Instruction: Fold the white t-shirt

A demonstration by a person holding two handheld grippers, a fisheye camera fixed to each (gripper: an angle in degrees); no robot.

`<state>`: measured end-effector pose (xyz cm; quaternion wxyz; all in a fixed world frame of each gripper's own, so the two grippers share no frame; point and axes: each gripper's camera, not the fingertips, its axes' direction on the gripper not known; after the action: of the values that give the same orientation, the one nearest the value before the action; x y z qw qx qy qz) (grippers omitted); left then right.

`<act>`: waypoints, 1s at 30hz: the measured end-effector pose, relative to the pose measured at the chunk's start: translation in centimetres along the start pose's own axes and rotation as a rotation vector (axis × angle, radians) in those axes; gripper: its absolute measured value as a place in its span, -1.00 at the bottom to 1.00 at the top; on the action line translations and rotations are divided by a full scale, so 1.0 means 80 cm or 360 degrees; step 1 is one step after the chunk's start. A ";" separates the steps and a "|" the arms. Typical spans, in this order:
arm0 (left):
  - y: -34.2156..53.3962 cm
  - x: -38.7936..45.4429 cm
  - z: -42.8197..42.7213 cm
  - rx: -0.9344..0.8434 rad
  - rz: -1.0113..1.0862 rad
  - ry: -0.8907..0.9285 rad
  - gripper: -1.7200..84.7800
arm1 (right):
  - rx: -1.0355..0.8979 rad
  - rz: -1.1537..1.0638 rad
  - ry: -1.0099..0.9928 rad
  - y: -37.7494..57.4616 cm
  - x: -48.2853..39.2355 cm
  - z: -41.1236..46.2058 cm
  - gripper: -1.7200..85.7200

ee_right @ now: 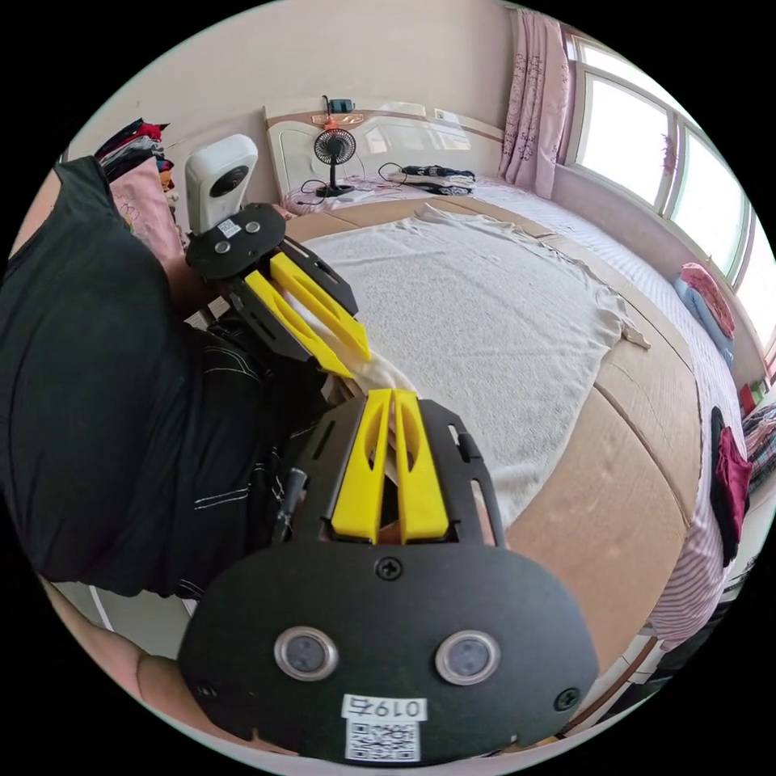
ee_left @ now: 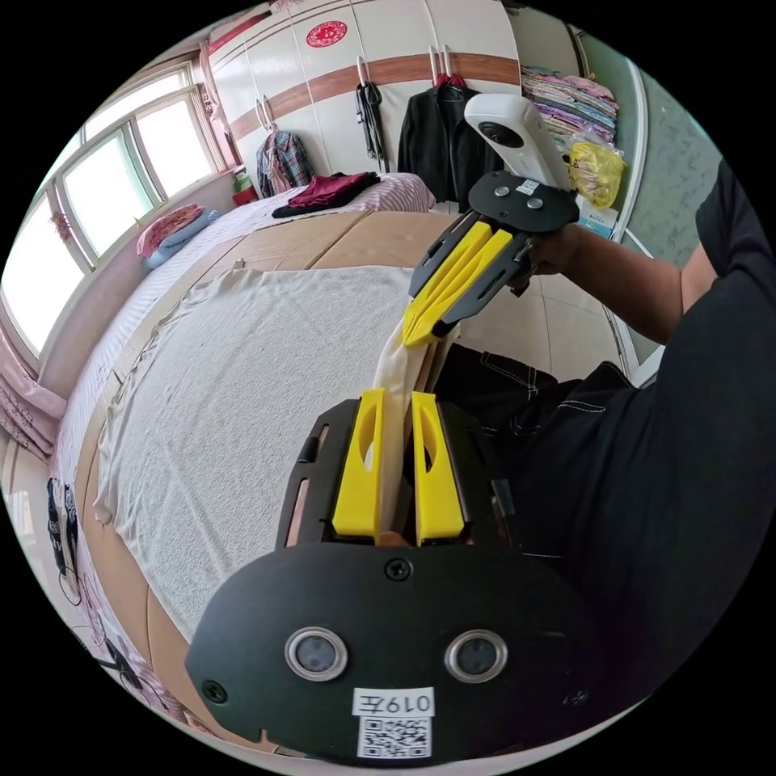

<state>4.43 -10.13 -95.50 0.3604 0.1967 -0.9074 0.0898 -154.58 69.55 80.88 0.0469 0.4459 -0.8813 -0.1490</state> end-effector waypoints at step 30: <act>0.119 -0.097 -0.065 -0.0053 -0.0037 0.0090 -0.94 | 0.0026 0.0754 0.0219 0.021 0.057 -0.078 -0.79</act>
<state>8.74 2.31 -97.28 0.3902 0.1985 -0.8958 0.0761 -157.30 65.44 87.09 0.1369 0.2363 -0.9572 -0.0960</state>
